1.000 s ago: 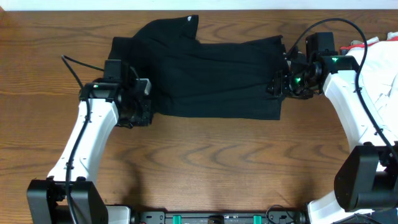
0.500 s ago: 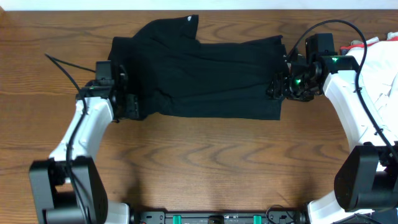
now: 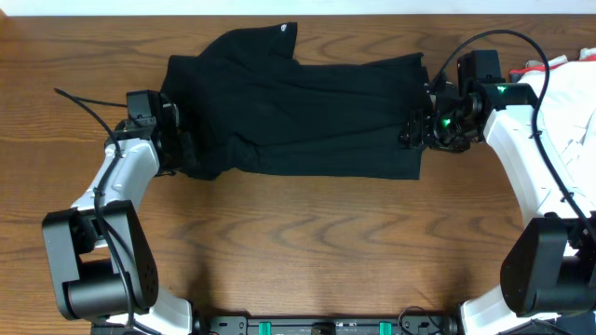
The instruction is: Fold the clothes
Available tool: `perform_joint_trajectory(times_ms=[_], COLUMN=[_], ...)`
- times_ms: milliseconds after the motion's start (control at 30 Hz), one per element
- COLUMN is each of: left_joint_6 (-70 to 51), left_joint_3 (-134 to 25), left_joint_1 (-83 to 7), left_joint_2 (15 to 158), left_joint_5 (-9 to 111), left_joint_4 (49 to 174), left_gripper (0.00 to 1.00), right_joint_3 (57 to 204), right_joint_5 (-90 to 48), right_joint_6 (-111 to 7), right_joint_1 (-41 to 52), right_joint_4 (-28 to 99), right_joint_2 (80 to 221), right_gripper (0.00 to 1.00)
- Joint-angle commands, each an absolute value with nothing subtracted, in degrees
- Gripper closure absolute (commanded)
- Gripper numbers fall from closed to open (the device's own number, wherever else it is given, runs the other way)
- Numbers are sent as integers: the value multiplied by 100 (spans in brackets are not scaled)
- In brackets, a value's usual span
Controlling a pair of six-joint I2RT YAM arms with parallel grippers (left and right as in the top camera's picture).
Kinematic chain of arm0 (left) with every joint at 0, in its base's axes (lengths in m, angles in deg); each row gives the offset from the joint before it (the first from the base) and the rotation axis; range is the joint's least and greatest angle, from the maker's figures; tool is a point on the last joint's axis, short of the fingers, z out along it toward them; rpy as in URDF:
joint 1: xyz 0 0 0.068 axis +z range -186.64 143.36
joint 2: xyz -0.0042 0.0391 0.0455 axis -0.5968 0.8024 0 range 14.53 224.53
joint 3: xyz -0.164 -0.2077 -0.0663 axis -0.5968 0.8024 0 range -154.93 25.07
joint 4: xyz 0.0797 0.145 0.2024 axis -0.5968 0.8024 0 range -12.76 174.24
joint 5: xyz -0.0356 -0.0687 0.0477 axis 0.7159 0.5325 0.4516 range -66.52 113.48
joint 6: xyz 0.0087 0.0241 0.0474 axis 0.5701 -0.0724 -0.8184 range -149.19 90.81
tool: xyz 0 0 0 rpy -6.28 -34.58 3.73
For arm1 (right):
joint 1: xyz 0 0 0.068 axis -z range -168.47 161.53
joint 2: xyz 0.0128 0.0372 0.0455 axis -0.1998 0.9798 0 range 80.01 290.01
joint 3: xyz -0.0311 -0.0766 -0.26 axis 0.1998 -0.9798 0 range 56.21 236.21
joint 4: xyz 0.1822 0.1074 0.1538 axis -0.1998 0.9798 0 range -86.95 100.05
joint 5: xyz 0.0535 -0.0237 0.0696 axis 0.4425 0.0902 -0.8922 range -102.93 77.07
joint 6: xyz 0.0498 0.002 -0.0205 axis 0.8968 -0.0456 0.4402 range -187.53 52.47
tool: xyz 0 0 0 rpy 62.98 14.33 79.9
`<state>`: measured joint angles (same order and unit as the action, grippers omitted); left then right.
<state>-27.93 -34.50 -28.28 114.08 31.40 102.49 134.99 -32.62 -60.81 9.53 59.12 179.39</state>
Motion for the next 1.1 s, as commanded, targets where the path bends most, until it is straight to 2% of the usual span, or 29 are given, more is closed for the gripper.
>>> perform_joint_trajectory(times_ms=[0, 167, 300, 367, 533, 567, 700, 767, 1067], left_joint_6=[-2850, -2852, -2848, -2850, -2848, -2846, -2848, -2848, -2850], left_joint_3=[-3415, -3404, -3402, -3402, -3402, -3402, -3402, -3404, -3404], left_joint_1=[-2820, -2820, -2817, -2817, -2820, -2820, -2820, -2817, -2817], left_joint_2=[11452, 11454, 11476, 11526, 11795, 11865, 11972, 11891, 10862], left_joint_5=[3468, 3441, 3033, 2849, 3002, 3057, 3101, 3098, 2829], left_joint_4=[10243, 10311, 10300, 10236, 10103, 10086, 10145, 10155, 10431], left_gripper=[50, 48, 35, 32, 32, 35, 63, 71, 73], right_joint_3=[13510, 13510, 13510, 13510, 13510, 13510, 13510, 13510, 13510], right_joint_5=[-3264, -3264, -3264, -3264, -3266, -3264, -3264, -3262, -3264], right_joint_6=[-6162, -6162, -6162, -6164, -6162, -6162, -6162, -6166, -6208], right_joint_1=[920, 920, 920, 920, 920, 920, 920, 920, 920], right_joint_4=[5921, 5921, 5932, 5951, 5964, 5964, 5993, 6024, 6054], right_joint_2=[17945, 17945, 17945, 17945, 17945, 17945, 17945, 17945, 17945], right_gripper=[34, 34, 34, 35, 35, 35, 35, 35, 35])
